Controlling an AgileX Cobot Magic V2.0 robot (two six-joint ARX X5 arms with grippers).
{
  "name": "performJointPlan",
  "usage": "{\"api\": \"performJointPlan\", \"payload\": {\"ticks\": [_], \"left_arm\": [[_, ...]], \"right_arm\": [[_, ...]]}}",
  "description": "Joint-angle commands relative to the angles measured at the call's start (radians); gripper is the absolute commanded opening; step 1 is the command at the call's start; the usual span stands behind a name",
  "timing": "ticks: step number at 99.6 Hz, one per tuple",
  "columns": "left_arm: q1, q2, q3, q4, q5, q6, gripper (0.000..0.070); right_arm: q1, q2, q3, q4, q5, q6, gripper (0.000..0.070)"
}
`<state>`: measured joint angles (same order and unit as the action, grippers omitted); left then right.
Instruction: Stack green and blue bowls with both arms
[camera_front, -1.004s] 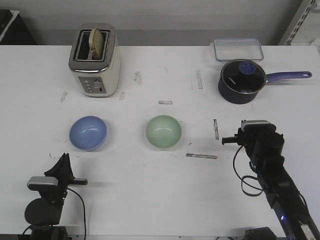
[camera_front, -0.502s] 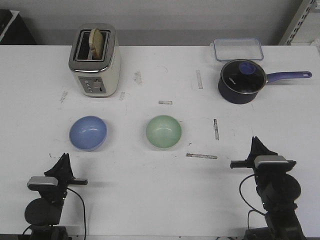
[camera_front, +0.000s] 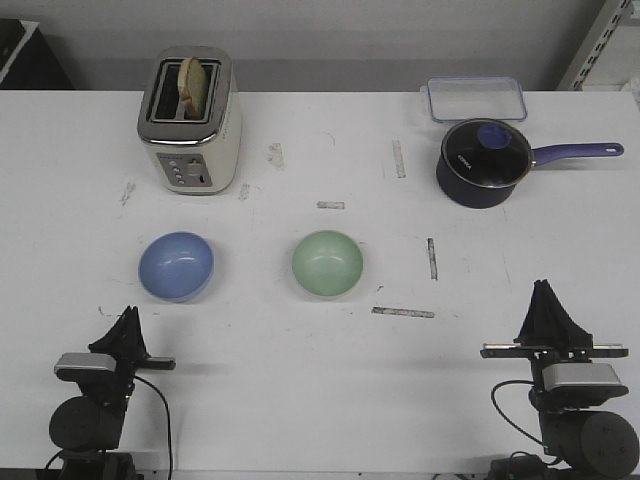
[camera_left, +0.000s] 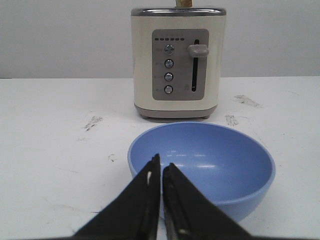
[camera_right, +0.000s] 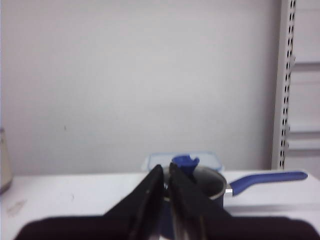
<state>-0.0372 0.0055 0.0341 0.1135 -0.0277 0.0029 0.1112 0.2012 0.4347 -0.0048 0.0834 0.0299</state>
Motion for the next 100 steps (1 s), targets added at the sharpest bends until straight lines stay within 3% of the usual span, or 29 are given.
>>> {"api": "performJointPlan", "payload": {"ticks": [1, 70, 100], "left_arm": [[0.0, -0.001, -0.021, 0.015, -0.002, 0.009, 0.0001], [0.0, 0.0, -0.012, 0.058, -0.004, -0.019, 0.0001], [0.0, 0.045, 0.143, -0.065, -0.003, -0.027, 0.0001]], "right_arm": [[0.001, -0.009, 0.003, 0.014, 0.003, -0.005, 0.0009], [0.001, -0.013, 0.003, 0.013, 0.003, -0.005, 0.0009], [0.001, -0.013, 0.003, 0.013, 0.003, -0.005, 0.0009]]}}
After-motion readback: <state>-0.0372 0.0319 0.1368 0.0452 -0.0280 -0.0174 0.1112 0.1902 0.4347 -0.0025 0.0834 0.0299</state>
